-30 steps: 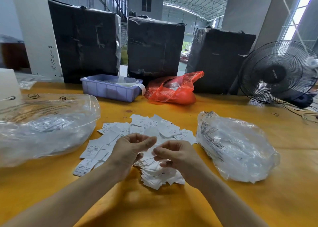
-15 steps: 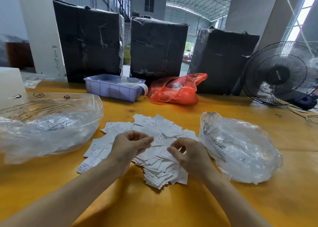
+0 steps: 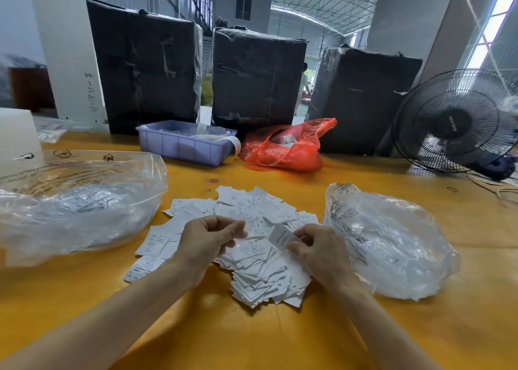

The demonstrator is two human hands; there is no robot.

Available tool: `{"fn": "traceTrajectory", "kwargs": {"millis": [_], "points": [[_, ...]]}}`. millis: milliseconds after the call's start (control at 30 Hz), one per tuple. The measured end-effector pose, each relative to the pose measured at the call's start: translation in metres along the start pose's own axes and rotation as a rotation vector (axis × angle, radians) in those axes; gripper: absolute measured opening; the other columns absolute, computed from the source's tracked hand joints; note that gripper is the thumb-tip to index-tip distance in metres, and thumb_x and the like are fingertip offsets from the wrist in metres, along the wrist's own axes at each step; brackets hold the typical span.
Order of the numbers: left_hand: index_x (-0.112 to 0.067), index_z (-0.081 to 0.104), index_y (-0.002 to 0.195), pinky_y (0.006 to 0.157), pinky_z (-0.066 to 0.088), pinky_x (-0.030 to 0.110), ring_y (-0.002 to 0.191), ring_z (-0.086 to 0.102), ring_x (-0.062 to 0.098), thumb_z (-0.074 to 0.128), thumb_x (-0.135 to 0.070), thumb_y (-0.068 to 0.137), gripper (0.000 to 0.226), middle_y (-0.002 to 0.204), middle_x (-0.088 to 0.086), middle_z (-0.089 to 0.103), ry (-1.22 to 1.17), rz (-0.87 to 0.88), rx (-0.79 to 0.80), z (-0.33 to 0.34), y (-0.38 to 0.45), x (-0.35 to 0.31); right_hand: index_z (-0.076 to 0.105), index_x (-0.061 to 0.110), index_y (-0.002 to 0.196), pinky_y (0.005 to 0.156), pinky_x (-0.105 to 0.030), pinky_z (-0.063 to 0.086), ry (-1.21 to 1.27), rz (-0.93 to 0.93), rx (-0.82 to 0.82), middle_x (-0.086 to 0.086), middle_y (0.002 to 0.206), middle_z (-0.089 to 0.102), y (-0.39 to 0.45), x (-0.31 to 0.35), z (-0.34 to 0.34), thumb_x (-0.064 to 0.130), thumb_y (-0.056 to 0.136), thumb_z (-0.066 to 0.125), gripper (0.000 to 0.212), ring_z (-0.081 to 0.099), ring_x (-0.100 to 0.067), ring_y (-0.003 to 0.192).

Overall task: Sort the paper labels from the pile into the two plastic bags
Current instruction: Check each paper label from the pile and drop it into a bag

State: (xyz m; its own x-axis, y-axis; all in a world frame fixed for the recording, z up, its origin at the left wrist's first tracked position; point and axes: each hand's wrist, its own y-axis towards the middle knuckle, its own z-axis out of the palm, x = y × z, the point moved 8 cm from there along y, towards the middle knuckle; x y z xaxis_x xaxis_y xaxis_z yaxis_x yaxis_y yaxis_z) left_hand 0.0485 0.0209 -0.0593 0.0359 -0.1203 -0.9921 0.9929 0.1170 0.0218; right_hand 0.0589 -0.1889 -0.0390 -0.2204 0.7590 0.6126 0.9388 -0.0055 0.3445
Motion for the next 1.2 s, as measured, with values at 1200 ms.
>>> {"fn": "traceTrajectory", "kwargs": {"millis": [1200], "points": [[-0.010, 0.075, 0.081, 0.047, 0.043, 0.017, 0.055, 0.058, 0.002, 0.072, -0.034, 0.064, 0.030, 0.078, 0.001, 0.074, 0.150, -0.027, 0.242, 0.025, -0.012, 0.001, 0.069, 0.023, 0.076, 0.059, -0.015, 0.049, 0.627, -0.142, 0.011, 0.008, 0.069, 0.069, -0.008, 0.040, -0.019, 0.014, 0.086, 0.066, 0.014, 0.063, -0.004, 0.067]]}}
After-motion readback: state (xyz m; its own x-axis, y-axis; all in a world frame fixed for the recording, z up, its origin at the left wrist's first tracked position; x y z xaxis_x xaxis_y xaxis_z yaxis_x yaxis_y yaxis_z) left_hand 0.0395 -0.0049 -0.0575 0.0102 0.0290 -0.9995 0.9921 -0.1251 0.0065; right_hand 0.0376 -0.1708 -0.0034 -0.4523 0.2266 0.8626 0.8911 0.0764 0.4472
